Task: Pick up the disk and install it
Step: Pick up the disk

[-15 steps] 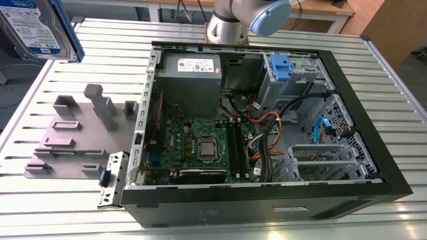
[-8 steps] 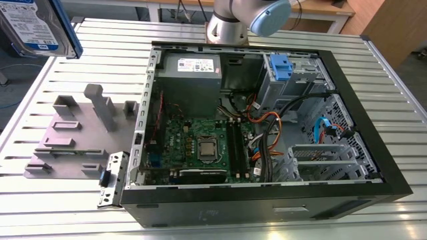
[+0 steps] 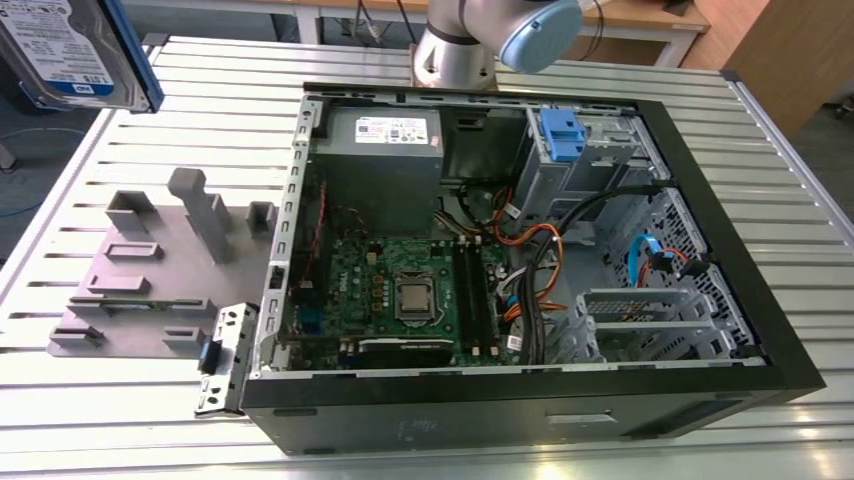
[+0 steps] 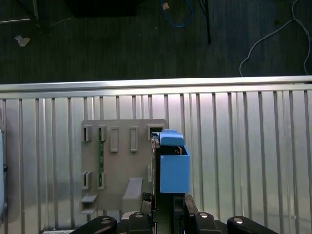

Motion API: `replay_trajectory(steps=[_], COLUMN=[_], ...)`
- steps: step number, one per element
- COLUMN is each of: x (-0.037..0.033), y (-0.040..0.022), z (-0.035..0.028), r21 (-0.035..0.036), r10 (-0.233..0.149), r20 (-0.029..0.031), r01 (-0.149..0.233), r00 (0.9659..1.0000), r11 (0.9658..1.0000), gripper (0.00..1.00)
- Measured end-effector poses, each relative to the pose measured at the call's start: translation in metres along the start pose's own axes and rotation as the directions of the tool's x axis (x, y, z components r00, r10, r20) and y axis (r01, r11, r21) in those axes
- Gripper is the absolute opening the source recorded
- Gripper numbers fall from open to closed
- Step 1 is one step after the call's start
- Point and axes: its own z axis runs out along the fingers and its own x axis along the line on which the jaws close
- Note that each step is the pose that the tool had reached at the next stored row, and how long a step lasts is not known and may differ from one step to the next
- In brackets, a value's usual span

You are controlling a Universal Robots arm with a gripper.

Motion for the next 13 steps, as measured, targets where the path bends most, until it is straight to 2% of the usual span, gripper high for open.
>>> replay_trajectory(steps=[6,13], x=[-0.0001,-0.0004], y=[-0.001,-0.0087], z=[-0.0002,-0.0001], r21=[0.0,0.0001], r10=[0.0,0.0], r20=[0.0,0.0001], r01=[0.0,0.0], r00=[1.0,1.0], r11=[1.0,1.0], gripper=[0.35,0.35])
